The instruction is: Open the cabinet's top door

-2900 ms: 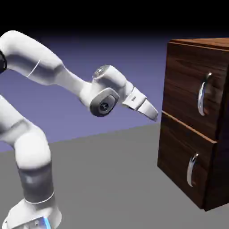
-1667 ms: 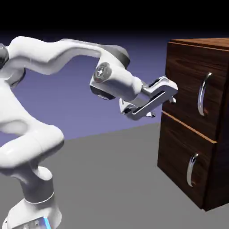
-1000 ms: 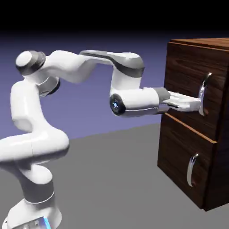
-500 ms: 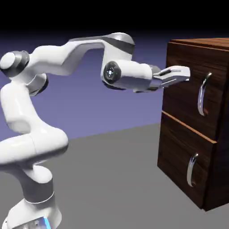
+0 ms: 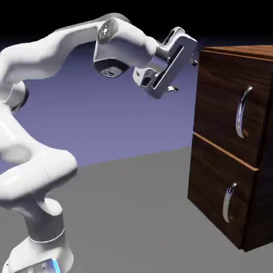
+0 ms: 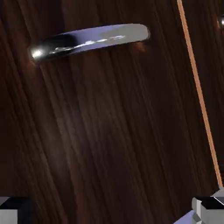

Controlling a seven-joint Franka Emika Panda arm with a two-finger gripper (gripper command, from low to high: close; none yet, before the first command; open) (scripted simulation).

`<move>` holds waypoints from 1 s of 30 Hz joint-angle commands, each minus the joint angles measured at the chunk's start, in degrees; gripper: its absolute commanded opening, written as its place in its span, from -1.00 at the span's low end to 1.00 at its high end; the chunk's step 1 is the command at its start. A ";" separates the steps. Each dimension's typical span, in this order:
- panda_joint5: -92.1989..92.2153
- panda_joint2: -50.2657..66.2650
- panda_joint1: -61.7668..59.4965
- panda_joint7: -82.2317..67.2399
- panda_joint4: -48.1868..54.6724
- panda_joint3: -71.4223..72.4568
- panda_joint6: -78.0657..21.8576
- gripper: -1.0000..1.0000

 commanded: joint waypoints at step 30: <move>-74.76 -0.45 40.32 -35.92 5.59 -33.15 13.01 1.00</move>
